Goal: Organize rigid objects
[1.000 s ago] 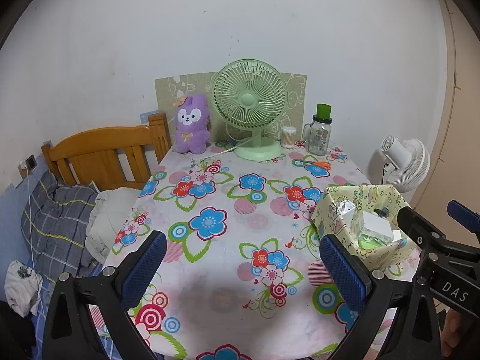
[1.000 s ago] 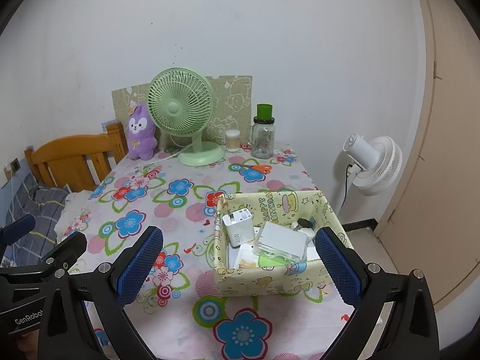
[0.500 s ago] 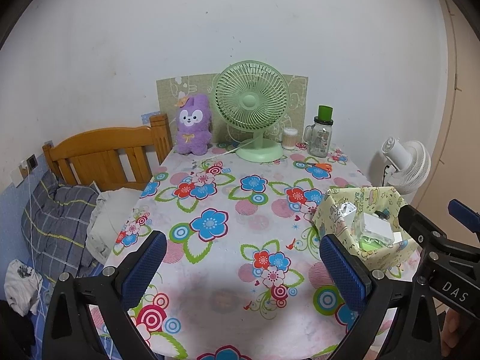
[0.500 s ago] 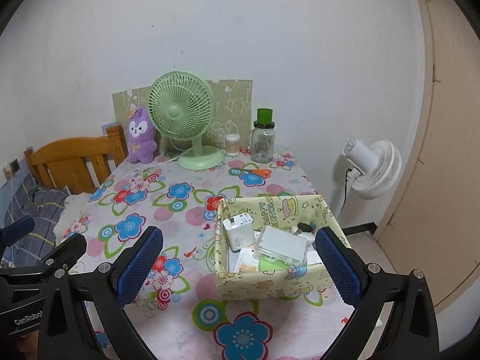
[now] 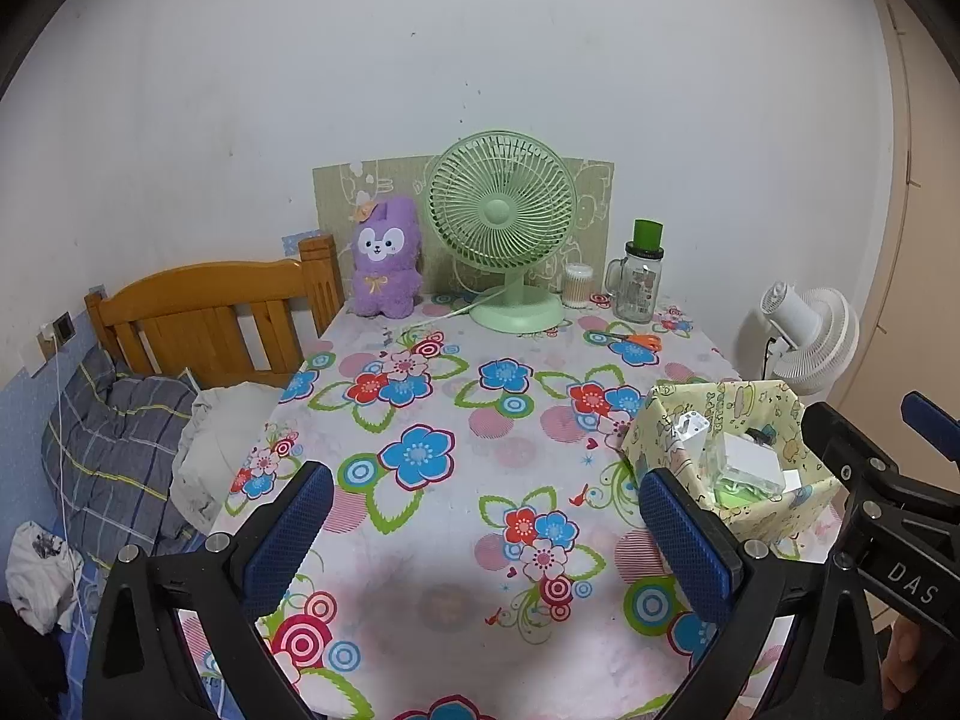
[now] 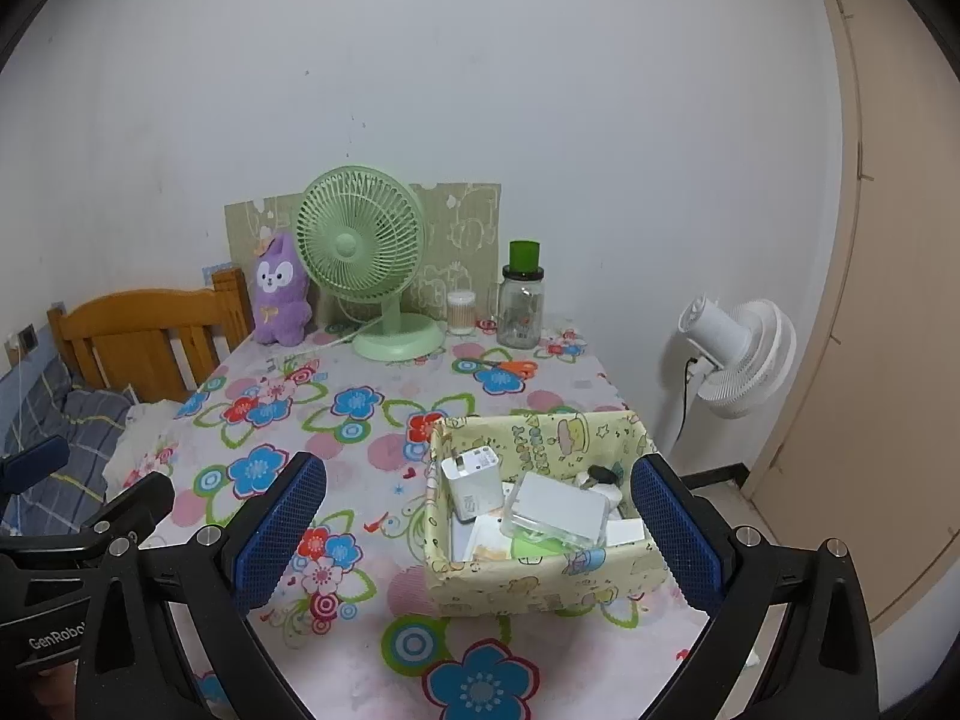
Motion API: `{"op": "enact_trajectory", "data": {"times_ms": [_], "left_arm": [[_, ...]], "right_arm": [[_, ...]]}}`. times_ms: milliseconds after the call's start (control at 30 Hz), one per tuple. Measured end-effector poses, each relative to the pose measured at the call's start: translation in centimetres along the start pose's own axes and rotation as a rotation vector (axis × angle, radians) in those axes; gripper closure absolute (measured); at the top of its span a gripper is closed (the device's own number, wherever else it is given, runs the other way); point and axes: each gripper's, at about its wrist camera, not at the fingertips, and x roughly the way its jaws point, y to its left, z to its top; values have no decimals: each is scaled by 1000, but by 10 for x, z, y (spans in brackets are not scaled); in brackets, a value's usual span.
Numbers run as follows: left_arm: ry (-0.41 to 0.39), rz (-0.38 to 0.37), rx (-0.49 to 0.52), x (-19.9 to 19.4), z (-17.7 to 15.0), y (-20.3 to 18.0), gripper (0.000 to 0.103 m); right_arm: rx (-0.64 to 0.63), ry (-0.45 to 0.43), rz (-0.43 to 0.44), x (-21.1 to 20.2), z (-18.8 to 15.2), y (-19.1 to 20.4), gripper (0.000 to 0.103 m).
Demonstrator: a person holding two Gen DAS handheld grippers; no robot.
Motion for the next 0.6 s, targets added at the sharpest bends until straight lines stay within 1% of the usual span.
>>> {"op": "enact_trajectory", "data": {"times_ms": [600], "left_arm": [[-12,-6,13,-2,1,-4,0]], "right_arm": [[12,-14,-10,-4,-1,-3,0]]}}
